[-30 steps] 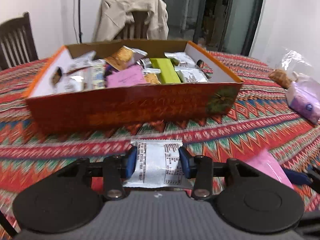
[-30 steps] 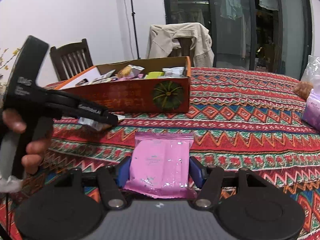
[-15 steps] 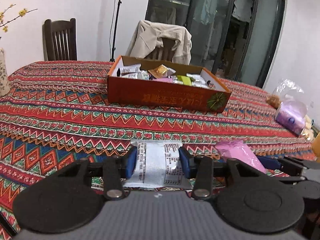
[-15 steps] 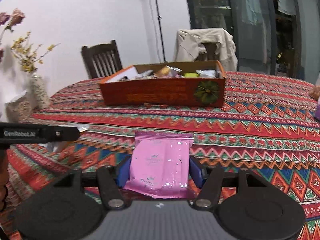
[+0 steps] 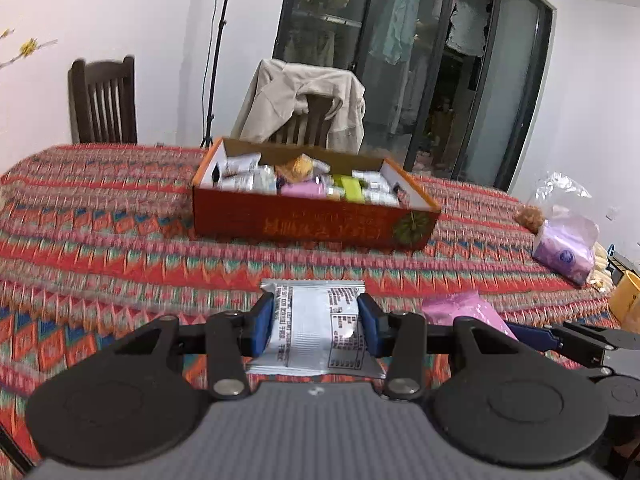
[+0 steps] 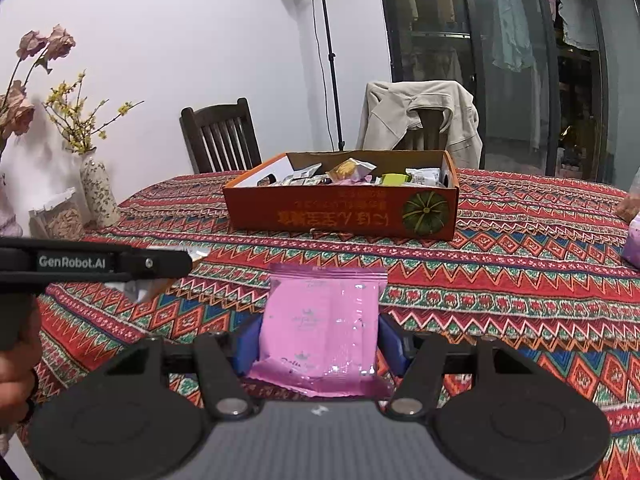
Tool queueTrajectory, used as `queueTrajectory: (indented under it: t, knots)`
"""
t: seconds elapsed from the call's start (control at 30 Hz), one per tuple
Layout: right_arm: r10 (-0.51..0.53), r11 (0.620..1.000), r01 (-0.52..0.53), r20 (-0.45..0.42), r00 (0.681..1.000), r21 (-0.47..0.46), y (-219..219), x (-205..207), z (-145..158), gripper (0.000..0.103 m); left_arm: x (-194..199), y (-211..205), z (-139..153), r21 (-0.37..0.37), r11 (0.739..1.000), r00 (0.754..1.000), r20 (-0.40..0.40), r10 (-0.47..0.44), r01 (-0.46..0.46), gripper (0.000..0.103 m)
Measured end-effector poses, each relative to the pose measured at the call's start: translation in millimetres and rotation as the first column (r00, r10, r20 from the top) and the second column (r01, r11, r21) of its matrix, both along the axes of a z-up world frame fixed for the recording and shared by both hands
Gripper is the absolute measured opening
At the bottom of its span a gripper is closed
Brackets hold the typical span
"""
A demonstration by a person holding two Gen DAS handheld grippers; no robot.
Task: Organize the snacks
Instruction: 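Carry both packets into the cardboard box and open both tools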
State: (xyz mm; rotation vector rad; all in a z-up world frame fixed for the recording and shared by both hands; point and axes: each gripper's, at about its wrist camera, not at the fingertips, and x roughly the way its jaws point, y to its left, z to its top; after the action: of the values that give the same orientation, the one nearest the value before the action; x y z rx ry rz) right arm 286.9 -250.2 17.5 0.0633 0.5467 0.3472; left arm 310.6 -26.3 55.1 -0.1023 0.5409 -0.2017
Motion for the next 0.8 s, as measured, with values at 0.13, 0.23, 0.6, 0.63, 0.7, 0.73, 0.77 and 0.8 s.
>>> queueTrajectory:
  t: [0.13, 0.23, 0.6, 0.63, 0.7, 0.73, 0.77, 0.8]
  knots:
    - [0.017, 1.0, -0.016, 0.031, 0.999, -0.027, -1, 28, 13, 0.061, 39, 1, 20, 0.006, 1.0, 0.998, 0.061, -0.03, 0.03, 0.045]
    - [0.045, 0.998, -0.043, 0.066, 0.997, -0.037, -2, 63, 30, 0.061, 89, 1, 35, 0.03, 0.999, 0.995, 0.086, -0.043, 0.04, 0.045]
    - [0.004, 0.994, -0.007, -0.025, 1.0, -0.109, 3, 269, 34, 0.061, 311, 2, 20, 0.102, 0.993, 0.997, -0.016, 0.069, -0.067, 0.045]
    - [-0.003, 0.993, -0.002, -0.05, 0.999, -0.114, 5, 288, 28, 0.061, 325, 6, 17, 0.094, 0.993, 0.996, -0.04, 0.082, -0.078, 0.045]
    - [-0.008, 0.994, -0.001, -0.088, 0.996, -0.107, 8, 317, 19, 0.061, 348, 5, 10, 0.085, 0.993, 0.994, -0.072, 0.087, -0.081, 0.045]
    - [-0.011, 0.994, -0.001, -0.113, 0.993, -0.106, 13, 331, 14, 0.061, 357, 4, 8, 0.096, 0.992, 0.994, -0.073, 0.084, -0.077, 0.045]
    - [-0.014, 0.994, -0.001, -0.13, 0.991, -0.113, 17, 340, 9, 0.061, 363, 1, 6, 0.112, 0.991, 0.993, -0.075, 0.087, -0.078, 0.045]
    - [-0.02, 0.993, 0.003, -0.139, 0.99, -0.12, 22, 348, 4, 0.061, 369, -1, 4, 0.123, 0.99, 0.993, -0.082, 0.086, -0.076, 0.045]
